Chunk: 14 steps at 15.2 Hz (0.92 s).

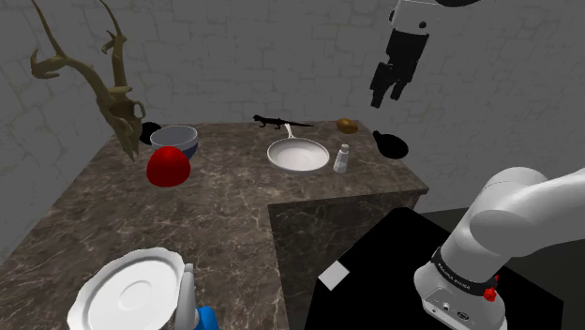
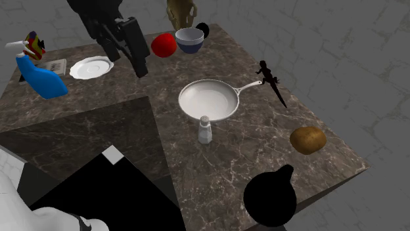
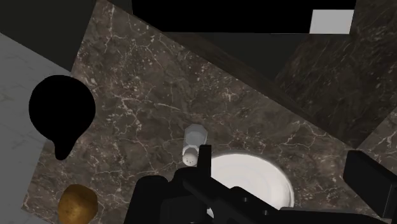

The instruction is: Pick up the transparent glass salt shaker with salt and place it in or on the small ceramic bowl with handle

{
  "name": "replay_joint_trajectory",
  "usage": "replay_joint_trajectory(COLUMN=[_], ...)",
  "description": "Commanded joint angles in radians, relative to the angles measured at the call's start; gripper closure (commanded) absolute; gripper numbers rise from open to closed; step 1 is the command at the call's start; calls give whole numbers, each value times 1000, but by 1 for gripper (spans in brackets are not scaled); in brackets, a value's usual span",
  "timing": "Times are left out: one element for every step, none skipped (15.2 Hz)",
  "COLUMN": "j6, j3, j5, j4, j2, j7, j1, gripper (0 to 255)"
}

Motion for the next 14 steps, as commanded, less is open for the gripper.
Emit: replay_joint_trajectory(j6=[0,23,47,70,93,115,137,159,181,202,222,242,262,280], j3=[0,-12,-24,-35,-46,-58,-69,-80,-91,-102,-112,-123,-132,-142], j5=[0,-2,-3,-4,-5,-5,-5,-4,-3,-1,1,4,8,13], j4=[0,-7,-13,-17,-21,-23,-24,-24,-23,-20,-17,-12,-6,1], j2=[0,26,52,80,109,139,169,201,233,266,300,335,370,406], j7=[0,-9,-19,-28,-38,-48,-58,-68,-78,-89,-99,-110,-122,-133], j1=[0,-3,-6,-10,-13,-15,-18,-20,-23,-25,-26,-28,-30,-32], gripper=[0,0,0,0,0,0,0,0,0,0,0,0,0,0])
